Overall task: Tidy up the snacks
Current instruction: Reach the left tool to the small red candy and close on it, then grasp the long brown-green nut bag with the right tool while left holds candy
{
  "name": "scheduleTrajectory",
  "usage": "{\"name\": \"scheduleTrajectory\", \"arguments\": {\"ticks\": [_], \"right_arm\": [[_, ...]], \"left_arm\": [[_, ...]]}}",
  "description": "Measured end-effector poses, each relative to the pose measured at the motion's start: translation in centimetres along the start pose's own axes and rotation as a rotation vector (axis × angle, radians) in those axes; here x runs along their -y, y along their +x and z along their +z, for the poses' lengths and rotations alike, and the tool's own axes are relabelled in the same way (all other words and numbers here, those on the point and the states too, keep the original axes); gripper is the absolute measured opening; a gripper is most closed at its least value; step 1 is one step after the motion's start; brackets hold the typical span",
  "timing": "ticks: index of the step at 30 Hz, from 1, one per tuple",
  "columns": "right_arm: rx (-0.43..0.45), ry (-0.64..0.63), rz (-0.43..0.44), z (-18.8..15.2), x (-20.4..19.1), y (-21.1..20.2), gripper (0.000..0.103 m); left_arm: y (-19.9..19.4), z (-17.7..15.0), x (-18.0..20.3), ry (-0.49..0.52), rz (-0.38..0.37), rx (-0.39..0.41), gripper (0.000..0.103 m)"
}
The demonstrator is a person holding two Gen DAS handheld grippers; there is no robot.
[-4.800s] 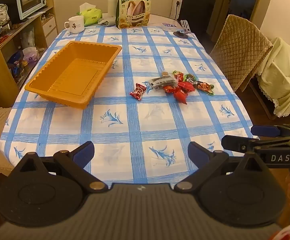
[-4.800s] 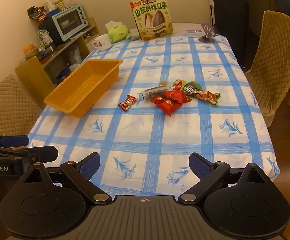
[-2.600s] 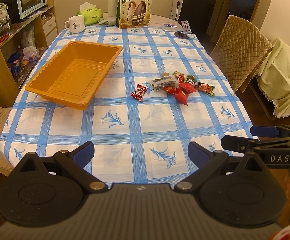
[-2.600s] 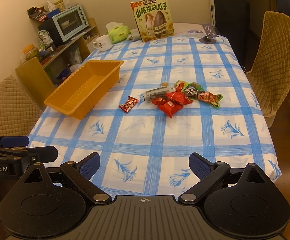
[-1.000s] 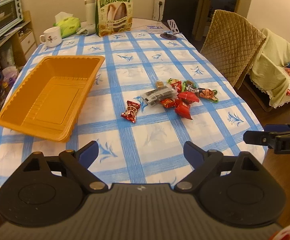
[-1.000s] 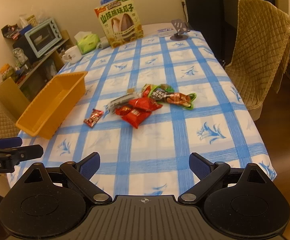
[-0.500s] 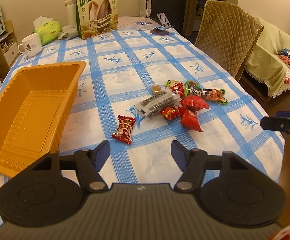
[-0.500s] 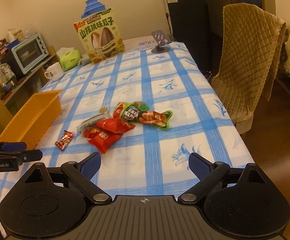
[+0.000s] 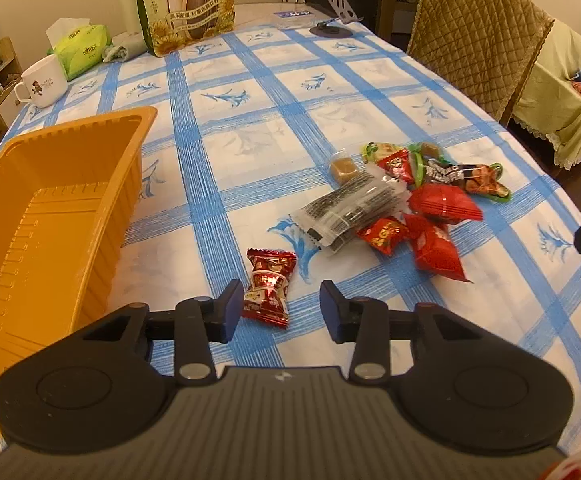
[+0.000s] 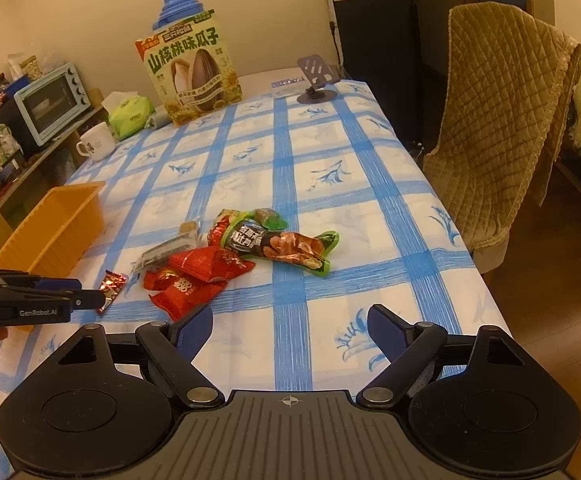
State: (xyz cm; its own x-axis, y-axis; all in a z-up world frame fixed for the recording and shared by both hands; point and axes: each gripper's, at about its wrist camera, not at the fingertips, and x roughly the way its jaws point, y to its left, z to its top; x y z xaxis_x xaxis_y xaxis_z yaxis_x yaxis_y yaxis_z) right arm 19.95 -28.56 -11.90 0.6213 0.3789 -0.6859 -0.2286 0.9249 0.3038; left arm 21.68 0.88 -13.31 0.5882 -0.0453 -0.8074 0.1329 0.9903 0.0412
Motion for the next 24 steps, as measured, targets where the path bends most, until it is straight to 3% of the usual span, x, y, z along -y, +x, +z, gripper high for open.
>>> {"name": "scheduleTrajectory", "arguments": {"ticks": [11, 15, 24], "right_arm": [[-0.016, 0.012, -0.011, 0.1, 0.5, 0.9, 0.081], [-0.017, -0.011, -0.013, 0.4, 0.5, 1.4, 0.079], [0.006, -0.222, 0.015, 1.9, -0.1, 4.1, 0.068]], "left_arm": [[2.9, 0.8, -0.8, -0.016, 0.010, -0.038, 0.031], [3.0, 0.9, -0.8, -0.024, -0.002, -0.029, 0.021], [1.2, 0.5, -1.5, -0.066, -0.021, -0.010, 0.018]]}}
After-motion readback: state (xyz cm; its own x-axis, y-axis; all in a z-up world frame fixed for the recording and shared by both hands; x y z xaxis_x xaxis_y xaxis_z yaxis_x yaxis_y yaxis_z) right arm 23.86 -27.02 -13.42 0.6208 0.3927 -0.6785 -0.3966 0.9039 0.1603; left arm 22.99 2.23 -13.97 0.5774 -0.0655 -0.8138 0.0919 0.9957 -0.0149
